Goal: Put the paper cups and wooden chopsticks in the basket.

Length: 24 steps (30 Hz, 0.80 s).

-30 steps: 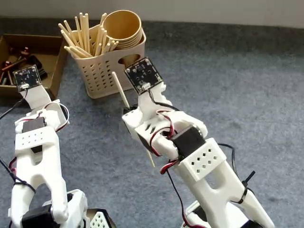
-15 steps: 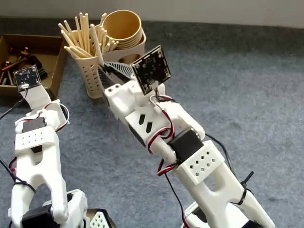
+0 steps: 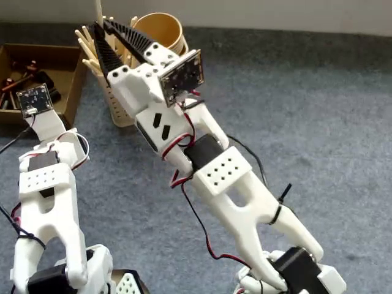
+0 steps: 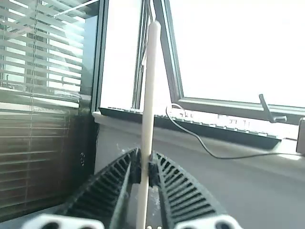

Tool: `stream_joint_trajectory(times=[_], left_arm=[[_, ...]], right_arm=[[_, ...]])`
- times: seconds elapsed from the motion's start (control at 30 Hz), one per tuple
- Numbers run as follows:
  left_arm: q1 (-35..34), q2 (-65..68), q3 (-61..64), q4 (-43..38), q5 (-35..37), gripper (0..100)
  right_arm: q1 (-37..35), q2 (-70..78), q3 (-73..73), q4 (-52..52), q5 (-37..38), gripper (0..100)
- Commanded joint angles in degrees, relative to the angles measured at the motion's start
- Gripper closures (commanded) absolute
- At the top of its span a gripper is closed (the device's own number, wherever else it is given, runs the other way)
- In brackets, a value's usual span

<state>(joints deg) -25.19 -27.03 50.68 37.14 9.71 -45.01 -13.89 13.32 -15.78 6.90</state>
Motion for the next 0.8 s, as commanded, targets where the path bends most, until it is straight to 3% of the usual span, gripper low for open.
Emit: stream_joint_trajectory(times=[0.0, 0.4, 0.67, 0.77], left_arm=[[-0.57, -1.63, -0.22, -0.88, -0.35, 100], [-0.66, -1.63, -0.22, -0.88, -0.35, 100], [-0.66, -1.63, -0.22, -0.88, -0.35, 100], [-0.66, -1.63, -0.22, -0.88, -0.35, 100]], right_arm=[[-0.4, 3.74, -5.76, -6.9, 4.75, 99.4], [-0.4, 20.97, -6.9, -21.41, 14.68, 99.4], [-0.4, 23.34, -6.46, -21.14, 14.51, 99.2], [-0.4, 23.43, -5.67, -16.4, 14.42, 99.1]])
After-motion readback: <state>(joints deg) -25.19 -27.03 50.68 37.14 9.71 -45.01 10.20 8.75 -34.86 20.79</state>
